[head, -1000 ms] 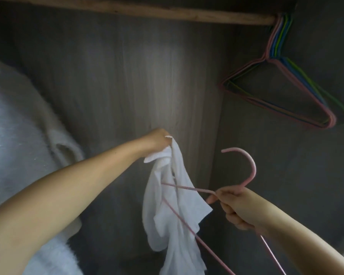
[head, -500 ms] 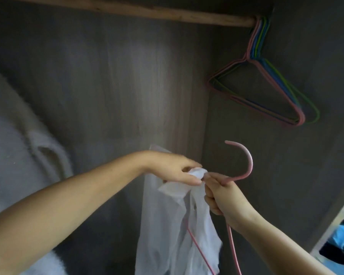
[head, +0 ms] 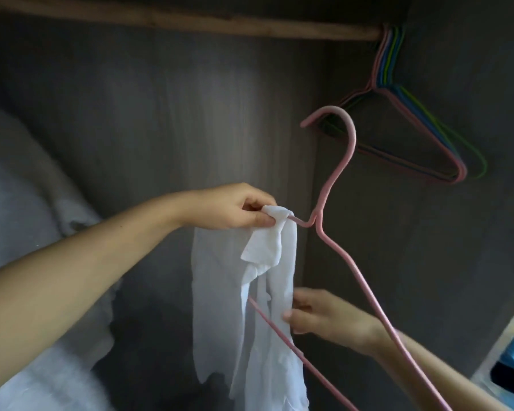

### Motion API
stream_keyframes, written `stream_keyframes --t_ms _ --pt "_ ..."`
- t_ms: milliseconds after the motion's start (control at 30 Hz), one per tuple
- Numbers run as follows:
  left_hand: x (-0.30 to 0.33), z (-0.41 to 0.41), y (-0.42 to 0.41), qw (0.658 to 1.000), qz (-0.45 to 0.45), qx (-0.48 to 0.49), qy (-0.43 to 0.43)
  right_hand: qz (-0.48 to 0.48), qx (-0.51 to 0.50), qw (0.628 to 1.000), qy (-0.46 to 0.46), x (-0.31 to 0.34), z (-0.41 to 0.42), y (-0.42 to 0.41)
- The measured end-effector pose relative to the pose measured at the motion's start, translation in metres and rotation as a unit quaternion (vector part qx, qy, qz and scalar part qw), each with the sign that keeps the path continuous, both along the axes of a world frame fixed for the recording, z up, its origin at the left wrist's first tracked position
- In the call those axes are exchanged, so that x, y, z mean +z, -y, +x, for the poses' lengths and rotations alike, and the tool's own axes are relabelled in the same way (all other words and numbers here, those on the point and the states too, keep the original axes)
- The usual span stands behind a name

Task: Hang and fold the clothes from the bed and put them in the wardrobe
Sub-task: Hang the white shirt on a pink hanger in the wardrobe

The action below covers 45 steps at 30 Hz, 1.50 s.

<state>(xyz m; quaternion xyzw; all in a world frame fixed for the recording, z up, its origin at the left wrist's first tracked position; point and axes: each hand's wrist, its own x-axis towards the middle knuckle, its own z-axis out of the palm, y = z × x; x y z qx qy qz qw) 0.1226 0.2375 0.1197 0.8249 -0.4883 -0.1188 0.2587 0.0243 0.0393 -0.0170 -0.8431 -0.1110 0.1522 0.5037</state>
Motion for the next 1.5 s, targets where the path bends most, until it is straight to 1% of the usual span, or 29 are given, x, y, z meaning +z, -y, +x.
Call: stream_keyframes --t_ms 33,67,133,200,233,367,467,500,567,633,700,767,867,933,967,1033,1100,1133,1167,1200,1233,1267,1300,1333,1367,1400,1433,1467,1500 --pt "0.0 -0.001 0.0 1.0 -0.008 0.003 -0.007 -0.04 -0.012 0.999 0.017 -0.003 0.001 -0.012" --pt "0.001 -0.003 0.0 1.0 -0.015 0.005 -0.015 -0.057 -0.053 0.996 0.04 -0.004 0.003 -0.023" --pt "0.001 -0.005 -0.003 0.999 -0.025 0.007 -0.038 -0.051 -0.16 0.981 0.092 -0.007 0.011 -0.03" --pt "0.001 -0.007 -0.008 0.998 -0.033 0.01 -0.055 -0.052 -0.227 0.965 0.118 -0.011 0.024 -0.025" --pt "0.0 -0.007 -0.012 0.997 -0.044 0.016 -0.059 -0.061 -0.238 0.963 0.113 -0.014 0.031 -0.021" --pt "-0.002 -0.004 -0.025 0.991 -0.111 0.052 -0.053 -0.126 -0.225 0.964 0.059 -0.036 0.051 -0.008" --pt "-0.005 -0.001 -0.04 0.975 -0.178 0.091 -0.1 -0.155 -0.239 0.956 0.067 -0.045 0.062 0.005" --pt "-0.008 0.002 -0.047 0.97 -0.194 0.104 -0.107 -0.174 -0.257 0.946 0.092 -0.046 0.065 0.015" --pt "-0.015 0.011 -0.063 0.968 -0.201 0.119 -0.093 -0.194 -0.3 0.917 0.176 -0.042 0.068 0.038" --pt "-0.025 0.02 -0.077 0.969 -0.197 0.123 -0.086 -0.165 -0.316 0.899 0.255 -0.028 0.067 0.06" --pt "-0.034 0.028 -0.086 0.969 -0.194 0.131 -0.074 -0.133 -0.297 0.905 0.273 -0.008 0.065 0.077" --pt "-0.04 0.035 -0.091 0.967 -0.201 0.141 -0.072 -0.127 -0.254 0.922 0.263 0.007 0.069 0.092" --pt "-0.041 0.039 -0.094 0.972 -0.178 0.139 -0.07 -0.152 -0.196 0.938 0.243 0.021 0.075 0.109" --pt "-0.044 0.041 -0.092 0.981 -0.132 0.139 -0.035 -0.19 -0.151 0.945 0.218 0.031 0.072 0.114" --pt "-0.047 0.044 -0.091 0.983 -0.111 0.148 -0.01 -0.228 -0.133 0.942 0.209 0.037 0.069 0.114" --pt "-0.051 0.046 -0.085 0.982 -0.084 0.167 0.03 -0.336 -0.114 0.916 0.188 0.042 0.066 0.114" --pt "-0.054 0.046 -0.077 0.978 -0.067 0.176 0.09 -0.451 -0.113 0.868 0.175 0.043 0.068 0.111" --pt "-0.056 0.044 -0.072 0.972 -0.051 0.184 0.138 -0.482 -0.119 0.85 0.175 0.042 0.069 0.108" --pt "-0.06 0.042 -0.067 0.96 -0.039 0.199 0.193 -0.494 -0.13 0.842 0.175 0.042 0.068 0.102" --pt "-0.064 0.039 -0.062 0.943 -0.041 0.221 0.244 -0.477 -0.141 0.851 0.169 0.042 0.066 0.095" --pt "-0.069 0.035 -0.057 0.927 -0.059 0.242 0.28 -0.432 -0.146 0.876 0.157 0.046 0.061 0.086" --pt "-0.074 0.031 -0.052 0.913 -0.085 0.262 0.302 -0.341 -0.153 0.917 0.139 0.049 0.057 0.075" --pt "-0.079 0.029 -0.048 0.901 -0.11 0.28 0.313 -0.226 -0.156 0.954 0.117 0.052 0.048 0.059" --pt "-0.083 0.027 -0.046 0.89 -0.132 0.297 0.318 -0.126 -0.147 0.975 0.111 0.053 0.04 0.044" --pt "-0.086 0.025 -0.044 0.884 -0.151 0.311 0.316 -0.084 -0.119 0.981 0.129 0.055 0.032 0.032" --pt "-0.089 0.024 -0.043 0.88 -0.175 0.317 0.306 -0.104 -0.072 0.981 0.144 0.058 0.025 0.024" --pt "-0.092 0.024 -0.044 0.881 -0.207 0.316 0.287 -0.147 -0.009 0.981 0.13 0.063 0.018 0.018" --pt "-0.093 0.024 -0.045 0.883 -0.245 0.308 0.256 -0.185 0.061 0.976 0.093 0.069 0.011 0.017" --pt "-0.094 0.025 -0.048 0.885 -0.28 0.302 0.216 -0.217 0.11 0.967 0.079 0.078 0.007 0.018"
